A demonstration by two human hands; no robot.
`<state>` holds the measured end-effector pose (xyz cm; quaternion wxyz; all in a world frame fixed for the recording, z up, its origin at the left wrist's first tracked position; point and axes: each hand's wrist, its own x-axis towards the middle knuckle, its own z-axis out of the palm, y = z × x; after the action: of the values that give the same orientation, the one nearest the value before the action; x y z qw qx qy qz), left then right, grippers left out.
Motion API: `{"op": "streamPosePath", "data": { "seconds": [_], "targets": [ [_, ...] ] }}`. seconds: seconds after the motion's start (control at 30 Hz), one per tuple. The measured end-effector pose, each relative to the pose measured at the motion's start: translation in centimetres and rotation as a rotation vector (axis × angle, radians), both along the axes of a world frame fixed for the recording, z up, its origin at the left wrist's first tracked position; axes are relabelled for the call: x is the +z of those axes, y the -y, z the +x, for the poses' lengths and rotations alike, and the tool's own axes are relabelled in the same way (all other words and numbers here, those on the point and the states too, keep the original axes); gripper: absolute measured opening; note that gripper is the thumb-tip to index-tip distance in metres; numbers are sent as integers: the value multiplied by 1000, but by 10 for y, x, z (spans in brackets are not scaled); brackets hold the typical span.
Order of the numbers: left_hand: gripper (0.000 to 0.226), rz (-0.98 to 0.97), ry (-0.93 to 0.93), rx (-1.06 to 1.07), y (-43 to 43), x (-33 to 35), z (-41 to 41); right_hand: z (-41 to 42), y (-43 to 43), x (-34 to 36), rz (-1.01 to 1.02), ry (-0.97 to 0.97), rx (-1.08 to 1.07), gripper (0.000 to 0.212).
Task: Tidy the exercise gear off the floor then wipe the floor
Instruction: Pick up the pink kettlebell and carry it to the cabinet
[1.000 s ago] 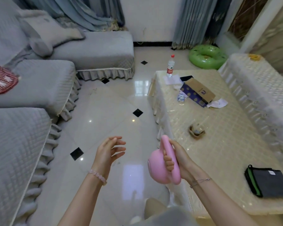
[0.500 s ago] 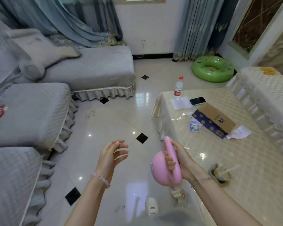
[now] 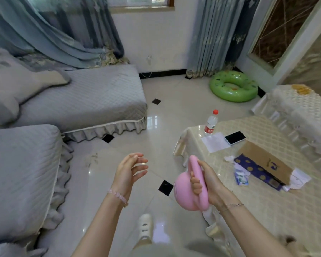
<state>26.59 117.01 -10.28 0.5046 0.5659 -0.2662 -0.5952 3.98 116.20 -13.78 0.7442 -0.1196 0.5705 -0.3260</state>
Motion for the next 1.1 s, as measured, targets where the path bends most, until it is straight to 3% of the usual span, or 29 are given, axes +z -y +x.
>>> {"op": "streamPosePath", "data": {
  "seconds": [0.2, 0.6, 1.1],
  "targets": [
    [22, -19, 36, -125, 107, 14, 56, 47, 81, 16, -12, 64, -131, 50],
    [20, 3, -19, -174, 293, 2, 92, 97, 261, 2, 9, 39, -148, 51],
    [20, 74, -3, -347, 601, 1, 58, 72, 542, 5, -5, -36, -254, 52]
  ]
}}
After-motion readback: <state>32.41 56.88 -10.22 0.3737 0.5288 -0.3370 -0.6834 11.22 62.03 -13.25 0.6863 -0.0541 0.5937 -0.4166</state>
